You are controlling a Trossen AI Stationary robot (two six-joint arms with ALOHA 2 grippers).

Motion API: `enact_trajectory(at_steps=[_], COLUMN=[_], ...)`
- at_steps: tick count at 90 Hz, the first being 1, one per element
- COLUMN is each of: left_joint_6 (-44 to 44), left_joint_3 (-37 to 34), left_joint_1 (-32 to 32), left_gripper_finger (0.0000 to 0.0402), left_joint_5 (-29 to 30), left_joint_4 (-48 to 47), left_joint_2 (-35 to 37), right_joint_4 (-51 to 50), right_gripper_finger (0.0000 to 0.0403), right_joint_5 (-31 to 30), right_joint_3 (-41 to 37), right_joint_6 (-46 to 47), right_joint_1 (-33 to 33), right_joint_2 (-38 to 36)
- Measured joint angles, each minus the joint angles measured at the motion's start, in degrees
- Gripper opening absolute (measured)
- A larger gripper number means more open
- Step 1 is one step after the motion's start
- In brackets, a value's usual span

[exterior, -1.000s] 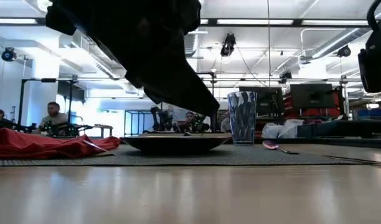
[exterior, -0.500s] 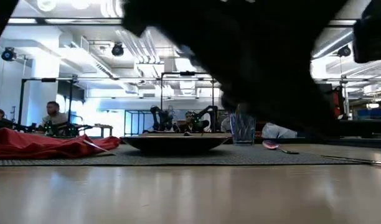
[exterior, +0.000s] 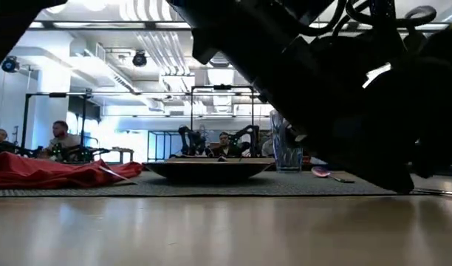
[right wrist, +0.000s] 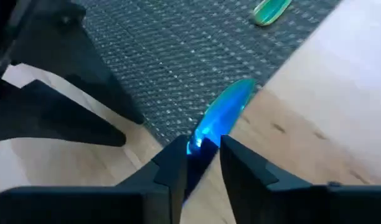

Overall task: Set table place
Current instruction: Put the blue table knife on the gray table mat to the left of the blue spoon

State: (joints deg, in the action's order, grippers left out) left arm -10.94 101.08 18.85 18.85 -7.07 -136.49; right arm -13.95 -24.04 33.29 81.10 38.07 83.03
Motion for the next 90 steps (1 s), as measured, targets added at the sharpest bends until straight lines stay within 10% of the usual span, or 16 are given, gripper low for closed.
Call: enact_trajectory(at_steps=[57,90], left_joint_6=[1.79,0.97], left_joint_3=[-0.75,-0.87], left_joint_1=[-0.28,-0.49], left_gripper_finger=[0.0077,0.0077], left_joint_5=[-0.05,-1.61], left_joint_4=[4.91,10.29], left_joint_2=[0.0,-3.17], right_joint_4=[5.76,6.43], right_gripper_finger=[0.0042,0.0093], right_joint_5=[0.73,2.74], right_joint_3=[-2.92,-2.9], right_joint_6=[2.99,5.33], right_joint_1=[0.1,1.0], right_joint_2=[3.31,3.33])
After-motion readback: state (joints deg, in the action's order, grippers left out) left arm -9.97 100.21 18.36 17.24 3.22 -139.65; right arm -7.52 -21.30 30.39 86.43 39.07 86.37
